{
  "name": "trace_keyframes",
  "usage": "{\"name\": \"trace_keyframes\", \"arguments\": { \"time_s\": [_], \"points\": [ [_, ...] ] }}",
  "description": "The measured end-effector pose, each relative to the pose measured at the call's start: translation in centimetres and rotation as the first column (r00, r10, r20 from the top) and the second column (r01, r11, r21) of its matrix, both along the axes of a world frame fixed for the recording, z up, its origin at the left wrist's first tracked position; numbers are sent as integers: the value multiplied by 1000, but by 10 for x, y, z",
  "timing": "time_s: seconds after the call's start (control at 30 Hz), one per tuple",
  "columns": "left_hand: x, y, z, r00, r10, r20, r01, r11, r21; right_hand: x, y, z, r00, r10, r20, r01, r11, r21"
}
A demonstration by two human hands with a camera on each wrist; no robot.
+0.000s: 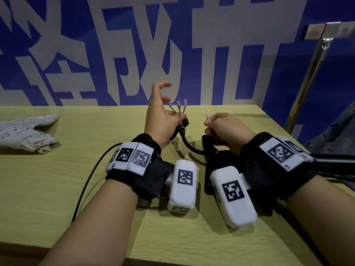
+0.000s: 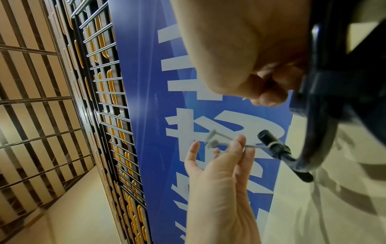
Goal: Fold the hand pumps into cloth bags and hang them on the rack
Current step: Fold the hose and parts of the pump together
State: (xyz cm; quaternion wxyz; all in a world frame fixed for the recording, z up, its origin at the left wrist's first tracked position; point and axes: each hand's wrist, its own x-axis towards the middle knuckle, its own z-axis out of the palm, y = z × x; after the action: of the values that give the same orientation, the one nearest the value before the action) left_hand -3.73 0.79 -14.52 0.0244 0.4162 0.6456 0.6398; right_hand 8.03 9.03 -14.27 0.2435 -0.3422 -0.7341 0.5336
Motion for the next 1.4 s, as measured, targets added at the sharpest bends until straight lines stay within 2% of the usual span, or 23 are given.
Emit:
{"name": "trace_keyframes", "arguments": {
  "time_s": [0.07,0.13,0.2,0.27,0.37,0.47,0.63,0.83,1.03,1.13,1.23,1.4],
  "points": [
    [-2,1,-3,991,-40,131,44,999,-24,2,-2,2,1000,15,-3,-15,1000,-22],
    [-4,3,-7,970,-90,228,122,984,-130,4,-3,3,1000,12,-14,-12,1000,-21],
    [-4,3,-12,985,-115,129,153,932,-330,5,-4,3,1000,3,-26,-3,1000,-21],
    [-3,4,-13,987,-159,22,152,874,-462,5,-4,3,1000,-3,-22,3,1000,-26],
    [-2,6,-12,982,-190,-13,152,825,-544,6,-4,4,1000,-3,-27,2,999,-33],
    [-4,9,-12,981,-166,-101,71,789,-611,7,-6,5,999,-12,-34,11,999,-32],
    [-8,7,-10,967,-134,-219,-38,768,-639,8,-7,5,999,-12,-50,11,1000,-19],
    [-17,-4,-5,924,-168,-343,-66,815,-575,7,-6,5,996,-68,-61,71,997,42],
    [-22,-17,1,949,-199,-246,7,789,-615,8,-2,7,997,-47,-56,48,999,15],
    [-19,-19,4,979,-153,-135,38,787,-616,9,1,8,998,-62,20,61,996,62],
    [-13,-17,2,994,-90,-61,36,805,-592,12,0,7,993,-26,116,13,993,114],
    [-6,-11,-3,994,-60,-90,-1,824,-567,14,-5,7,986,45,159,-81,970,227]
  ]
}}
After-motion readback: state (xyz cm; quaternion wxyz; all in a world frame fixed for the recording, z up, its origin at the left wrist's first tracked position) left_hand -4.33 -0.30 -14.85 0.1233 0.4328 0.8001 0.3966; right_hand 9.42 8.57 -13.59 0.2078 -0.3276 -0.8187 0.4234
